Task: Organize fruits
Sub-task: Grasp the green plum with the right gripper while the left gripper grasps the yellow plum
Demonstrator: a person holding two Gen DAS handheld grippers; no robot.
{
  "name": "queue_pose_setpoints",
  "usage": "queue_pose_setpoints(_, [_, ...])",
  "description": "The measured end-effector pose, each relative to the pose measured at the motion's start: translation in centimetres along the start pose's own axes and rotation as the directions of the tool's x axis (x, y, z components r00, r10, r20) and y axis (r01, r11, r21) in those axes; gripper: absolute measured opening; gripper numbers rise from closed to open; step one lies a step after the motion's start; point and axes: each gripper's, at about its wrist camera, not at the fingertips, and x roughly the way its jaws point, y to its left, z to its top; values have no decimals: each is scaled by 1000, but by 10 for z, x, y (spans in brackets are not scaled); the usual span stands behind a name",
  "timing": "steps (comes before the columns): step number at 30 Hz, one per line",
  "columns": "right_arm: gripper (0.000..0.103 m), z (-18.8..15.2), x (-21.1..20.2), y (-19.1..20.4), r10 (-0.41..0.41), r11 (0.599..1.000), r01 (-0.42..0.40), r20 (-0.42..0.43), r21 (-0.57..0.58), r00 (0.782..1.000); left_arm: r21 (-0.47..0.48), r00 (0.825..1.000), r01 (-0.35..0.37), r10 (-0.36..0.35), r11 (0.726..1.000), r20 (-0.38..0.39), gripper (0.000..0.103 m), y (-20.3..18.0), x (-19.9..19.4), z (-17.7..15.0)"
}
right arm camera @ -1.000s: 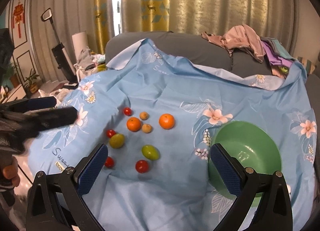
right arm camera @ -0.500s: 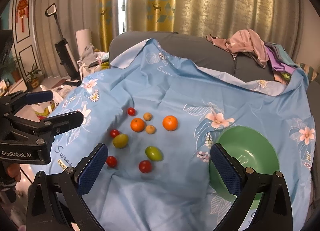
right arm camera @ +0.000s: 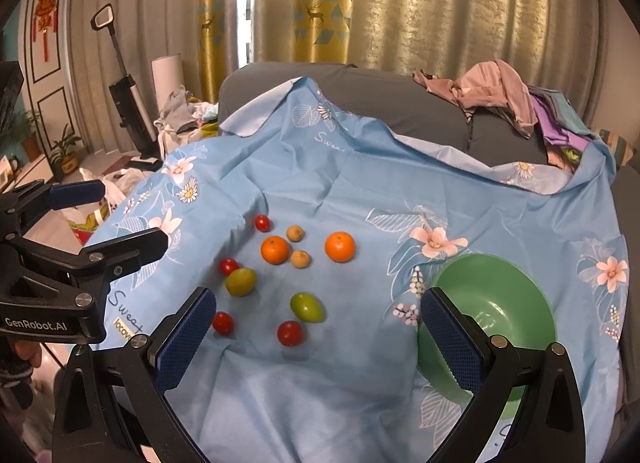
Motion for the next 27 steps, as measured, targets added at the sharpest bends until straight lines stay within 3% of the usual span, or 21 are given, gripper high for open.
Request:
queue_pose_setpoints(20, [103, 0, 1, 2, -2, 1000, 2, -3, -5, 1000, -12, 1000, -1, 1, 1000, -21, 102, 1, 5, -2])
queue_pose_setpoints(27, [103, -6, 13, -6, 28, 1000, -27, -33, 14, 999, -85, 994, 73, -79, 994, -76, 102, 16, 25, -8])
